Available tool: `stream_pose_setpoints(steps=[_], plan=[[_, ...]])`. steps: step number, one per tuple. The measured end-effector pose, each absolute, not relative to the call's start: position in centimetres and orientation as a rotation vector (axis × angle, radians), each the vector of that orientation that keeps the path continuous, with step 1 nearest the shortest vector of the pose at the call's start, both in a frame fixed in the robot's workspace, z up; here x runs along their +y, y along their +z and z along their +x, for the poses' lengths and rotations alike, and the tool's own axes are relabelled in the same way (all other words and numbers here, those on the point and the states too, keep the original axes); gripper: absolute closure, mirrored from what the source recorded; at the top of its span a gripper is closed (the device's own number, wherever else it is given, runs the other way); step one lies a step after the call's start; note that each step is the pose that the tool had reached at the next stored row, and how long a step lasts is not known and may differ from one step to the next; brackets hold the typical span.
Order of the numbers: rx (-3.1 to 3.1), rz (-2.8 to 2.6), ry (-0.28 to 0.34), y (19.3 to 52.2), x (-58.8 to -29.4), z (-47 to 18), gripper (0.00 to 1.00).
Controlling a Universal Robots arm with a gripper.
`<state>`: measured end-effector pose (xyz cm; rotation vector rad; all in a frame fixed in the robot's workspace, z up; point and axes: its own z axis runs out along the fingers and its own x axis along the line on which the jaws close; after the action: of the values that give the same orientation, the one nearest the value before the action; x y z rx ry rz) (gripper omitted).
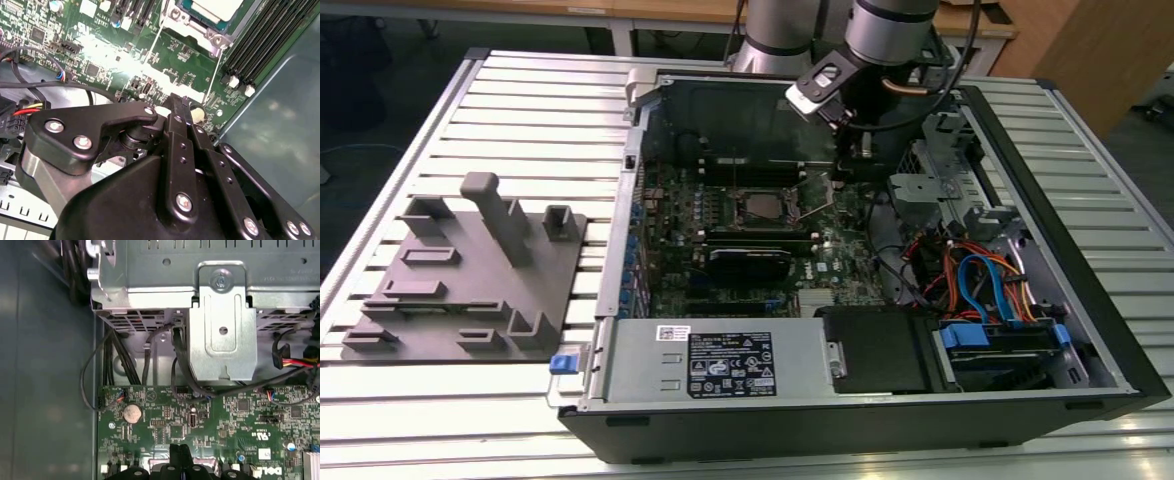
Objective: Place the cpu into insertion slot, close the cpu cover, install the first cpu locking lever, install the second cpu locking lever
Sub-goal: 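Close the cpu cover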
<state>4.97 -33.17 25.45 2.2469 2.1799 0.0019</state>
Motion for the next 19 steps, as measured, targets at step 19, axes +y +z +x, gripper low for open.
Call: stream_pose_setpoints(steps=[19], plan=[[2.182,2.244,0.001,24.2,-33.1,5.8,0.9]])
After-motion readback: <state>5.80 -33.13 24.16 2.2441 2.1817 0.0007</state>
